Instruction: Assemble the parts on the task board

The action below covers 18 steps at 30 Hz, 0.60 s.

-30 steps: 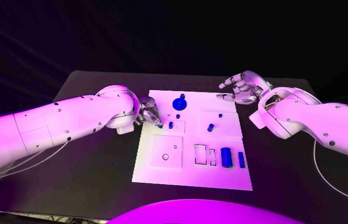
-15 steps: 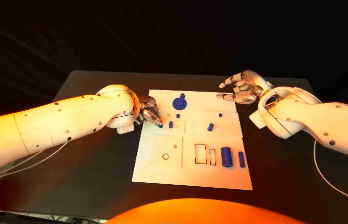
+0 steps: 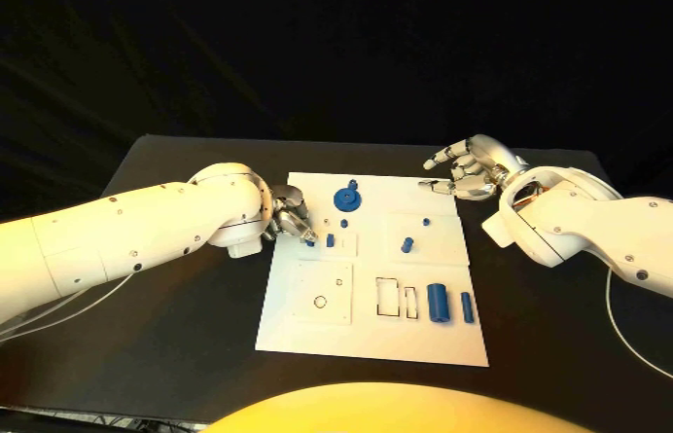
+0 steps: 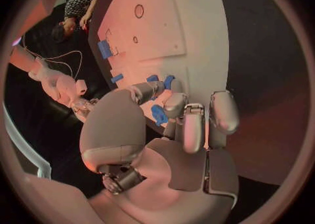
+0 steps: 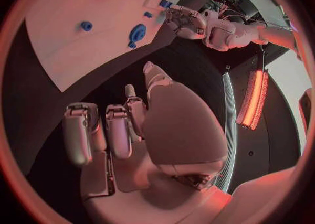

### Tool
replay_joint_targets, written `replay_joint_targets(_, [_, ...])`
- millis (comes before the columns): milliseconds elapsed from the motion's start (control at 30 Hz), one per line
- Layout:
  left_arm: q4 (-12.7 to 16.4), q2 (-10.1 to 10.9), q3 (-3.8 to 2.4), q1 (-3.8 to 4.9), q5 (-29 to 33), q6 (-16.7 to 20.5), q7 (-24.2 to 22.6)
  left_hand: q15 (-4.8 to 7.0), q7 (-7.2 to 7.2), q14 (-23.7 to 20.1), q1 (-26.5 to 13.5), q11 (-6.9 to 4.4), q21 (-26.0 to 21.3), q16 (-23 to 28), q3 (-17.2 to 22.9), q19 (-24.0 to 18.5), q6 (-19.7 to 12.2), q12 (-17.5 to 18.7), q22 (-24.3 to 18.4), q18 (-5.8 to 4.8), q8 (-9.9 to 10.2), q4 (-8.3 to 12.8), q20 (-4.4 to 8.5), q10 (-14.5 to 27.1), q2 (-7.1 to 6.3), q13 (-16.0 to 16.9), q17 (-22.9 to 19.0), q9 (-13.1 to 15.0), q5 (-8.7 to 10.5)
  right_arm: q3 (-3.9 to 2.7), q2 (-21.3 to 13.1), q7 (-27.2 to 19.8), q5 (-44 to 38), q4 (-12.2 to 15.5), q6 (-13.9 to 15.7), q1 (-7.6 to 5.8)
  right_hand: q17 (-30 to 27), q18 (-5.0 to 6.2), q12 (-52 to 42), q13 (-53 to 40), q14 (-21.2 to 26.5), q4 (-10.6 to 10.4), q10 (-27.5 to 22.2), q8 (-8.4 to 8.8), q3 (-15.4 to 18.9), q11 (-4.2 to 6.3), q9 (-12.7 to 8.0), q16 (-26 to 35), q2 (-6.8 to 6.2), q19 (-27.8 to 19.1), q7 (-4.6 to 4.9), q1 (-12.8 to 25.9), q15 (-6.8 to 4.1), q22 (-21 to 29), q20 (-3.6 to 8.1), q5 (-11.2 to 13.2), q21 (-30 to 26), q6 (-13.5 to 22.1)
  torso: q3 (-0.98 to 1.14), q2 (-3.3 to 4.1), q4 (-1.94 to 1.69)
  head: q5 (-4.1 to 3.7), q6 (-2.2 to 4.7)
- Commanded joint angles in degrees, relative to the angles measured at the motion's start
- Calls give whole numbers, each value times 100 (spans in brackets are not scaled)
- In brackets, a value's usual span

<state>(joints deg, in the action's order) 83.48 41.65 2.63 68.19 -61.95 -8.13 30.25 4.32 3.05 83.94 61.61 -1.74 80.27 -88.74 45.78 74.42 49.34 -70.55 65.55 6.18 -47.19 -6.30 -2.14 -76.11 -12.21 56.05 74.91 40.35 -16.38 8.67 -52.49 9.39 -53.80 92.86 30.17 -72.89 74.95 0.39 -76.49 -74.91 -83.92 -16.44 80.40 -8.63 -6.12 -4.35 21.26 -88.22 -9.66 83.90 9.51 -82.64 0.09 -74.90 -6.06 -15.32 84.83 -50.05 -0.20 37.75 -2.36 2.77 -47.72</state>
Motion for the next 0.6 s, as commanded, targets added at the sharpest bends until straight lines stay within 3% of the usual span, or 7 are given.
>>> replay_joint_targets(33, [-10,-59,13,-10,46,-88,-37,52,-107,536,-76,-21,4,-24,376,24,123,-28,-8,-99,34,415,35,-49,12,9,1244,-21,44,-1,2,-69,-20,2,-72,4,942,108,13,-256,-475,-7,-29,-24,-29,-8,-5,31,15,297,-14,48,14,-1176,-20,-22,-38,-19,0,0,1,-2,0])
replay_joint_targets(467, [-119,-119,29,-10,49,-29,-38,79,-145,539,-277,-50,-14,-29,38,33,196,-9,-13,-102,67,185,66,-49,18,17,1258,-79,101,-1,6,-76,-12,-4,-69,5,934,108,17,-251,-473,-8,-31,-30,-34,-8,-11,35,12,298,-14,60,14,-1176,-19,-24,-39,-16,2,2,0,-9,-15])
replay_joint_targets(600, [-153,-127,31,-10,44,-23,-36,84,-149,536,-428,-53,-27,-25,-357,39,249,8,-18,-104,87,-56,72,-32,22,15,1249,-120,134,-1,8,-78,-9,-8,-68,5,936,110,19,-249,-474,-9,-33,-31,-34,-8,-12,34,10,293,-14,64,14,-1172,-19,-24,-47,-15,2,1,-1,-6,-15])
